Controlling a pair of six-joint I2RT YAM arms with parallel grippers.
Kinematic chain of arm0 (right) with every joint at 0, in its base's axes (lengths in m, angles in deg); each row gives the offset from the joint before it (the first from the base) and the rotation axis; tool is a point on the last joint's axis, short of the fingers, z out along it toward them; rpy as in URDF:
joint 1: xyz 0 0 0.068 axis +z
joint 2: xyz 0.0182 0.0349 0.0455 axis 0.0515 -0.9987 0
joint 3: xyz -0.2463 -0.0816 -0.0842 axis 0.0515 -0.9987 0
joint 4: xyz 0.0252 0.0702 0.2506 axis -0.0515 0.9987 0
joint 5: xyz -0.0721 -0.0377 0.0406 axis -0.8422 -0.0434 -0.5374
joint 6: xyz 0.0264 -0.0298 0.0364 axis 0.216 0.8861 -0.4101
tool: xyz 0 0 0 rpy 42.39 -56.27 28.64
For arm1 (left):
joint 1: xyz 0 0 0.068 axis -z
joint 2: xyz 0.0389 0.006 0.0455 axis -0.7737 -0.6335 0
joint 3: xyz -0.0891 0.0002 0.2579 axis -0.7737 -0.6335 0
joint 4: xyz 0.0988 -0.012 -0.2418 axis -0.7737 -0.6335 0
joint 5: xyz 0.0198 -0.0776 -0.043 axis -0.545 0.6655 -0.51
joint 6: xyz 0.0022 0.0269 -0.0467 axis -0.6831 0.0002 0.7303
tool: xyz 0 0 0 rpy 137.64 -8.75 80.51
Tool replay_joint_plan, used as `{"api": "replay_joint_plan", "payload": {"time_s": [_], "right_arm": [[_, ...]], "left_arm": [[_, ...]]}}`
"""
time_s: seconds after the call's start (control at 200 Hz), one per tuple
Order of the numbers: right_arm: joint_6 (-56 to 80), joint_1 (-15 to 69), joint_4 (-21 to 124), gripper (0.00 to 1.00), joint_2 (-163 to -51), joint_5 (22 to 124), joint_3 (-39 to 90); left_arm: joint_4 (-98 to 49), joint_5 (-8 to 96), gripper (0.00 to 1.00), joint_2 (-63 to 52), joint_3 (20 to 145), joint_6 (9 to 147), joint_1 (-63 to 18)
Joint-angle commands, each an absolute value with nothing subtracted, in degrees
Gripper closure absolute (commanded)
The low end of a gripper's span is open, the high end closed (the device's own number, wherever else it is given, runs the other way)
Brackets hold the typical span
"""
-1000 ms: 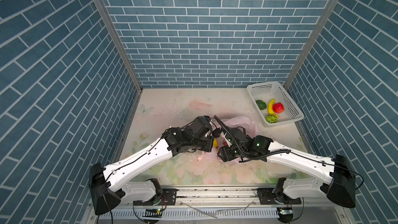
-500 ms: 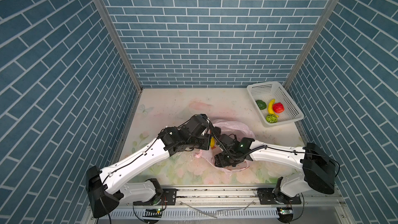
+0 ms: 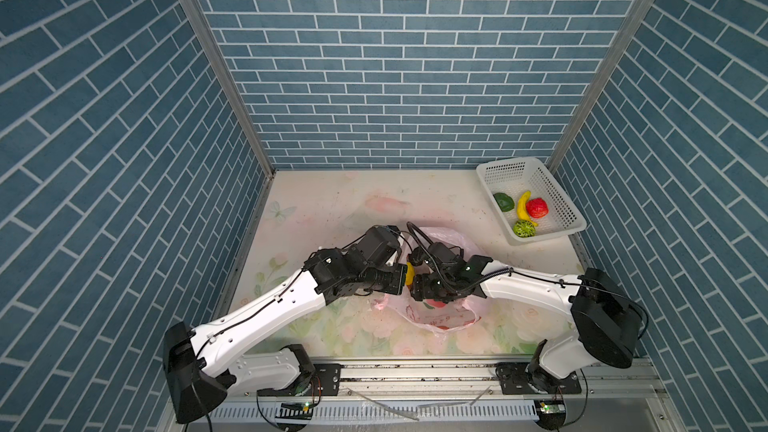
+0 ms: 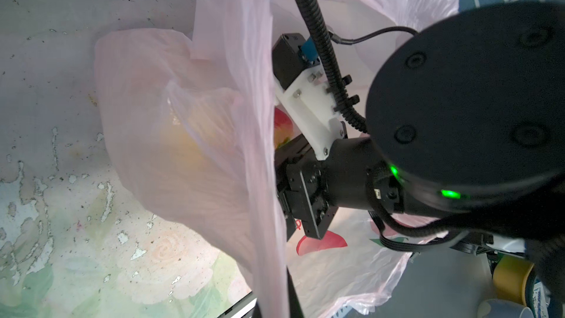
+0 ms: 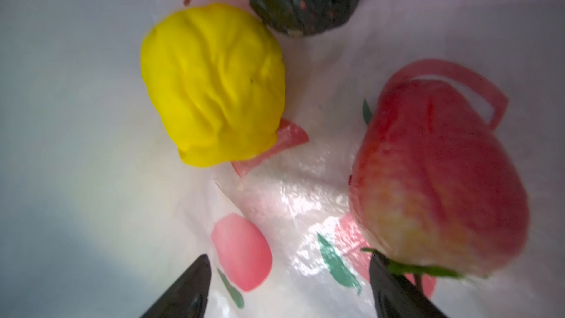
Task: Untie the knot of the plastic bag and take out the fruit
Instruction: Pick up the fruit from the plastic bag.
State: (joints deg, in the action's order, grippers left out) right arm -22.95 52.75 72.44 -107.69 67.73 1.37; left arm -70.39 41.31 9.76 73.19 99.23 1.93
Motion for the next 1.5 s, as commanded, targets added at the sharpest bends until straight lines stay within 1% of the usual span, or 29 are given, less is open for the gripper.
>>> {"api": "replay_joint_plan", "payload": {"time_s": [0.0,0.055,0.185,0.38,0.52,0.54,0.645,0.81,0.94,1.085,1.27,1.495], "right_arm": [[-29.06,52.60,66.50,0.19,-108.55,63.93,1.47],[-29.35,52.59,65.54,0.19,-108.59,63.80,1.09],[-29.11,54.15,68.47,0.20,-108.37,63.69,1.95],[-29.84,55.41,73.78,0.21,-104.02,63.55,-0.20],[-29.89,55.59,75.84,0.21,-101.91,65.57,-1.29],[-29.92,55.67,76.17,0.21,-101.63,67.36,-1.55],[-32.06,55.67,77.35,0.21,-99.91,69.75,-4.46],[-33.52,55.14,77.84,0.20,-97.77,68.81,-6.34],[-31.59,55.00,74.68,0.20,-99.49,69.25,-5.11],[-29.70,52.96,72.32,0.20,-101.94,69.58,-1.45],[-33.29,50.10,59.10,0.20,-104.11,69.07,-2.25],[-35.48,50.11,50.24,0.20,-109.27,68.27,-0.36]], "left_arm": [[-70.06,42.47,1.00,8.48,73.00,98.70,1.87],[-69.68,42.40,1.00,8.24,73.25,98.63,1.86],[-68.22,40.43,1.00,7.77,74.65,98.52,1.80],[-64.85,38.74,1.00,6.33,77.01,98.56,1.76],[-63.06,37.82,1.00,5.58,78.83,98.02,1.76],[-63.01,37.80,1.00,5.37,79.10,97.95,1.73],[-62.84,37.60,1.00,4.94,80.22,97.33,1.78],[-62.73,37.49,1.00,5.61,80.19,96.80,1.78],[-62.94,38.77,1.00,5.72,80.29,95.90,1.63],[-63.29,40.81,1.00,6.13,79.26,95.77,1.61],[-65.72,42.15,1.00,7.60,77.10,95.26,1.64],[-70.76,42.80,1.00,8.05,76.64,93.86,1.64]]}}
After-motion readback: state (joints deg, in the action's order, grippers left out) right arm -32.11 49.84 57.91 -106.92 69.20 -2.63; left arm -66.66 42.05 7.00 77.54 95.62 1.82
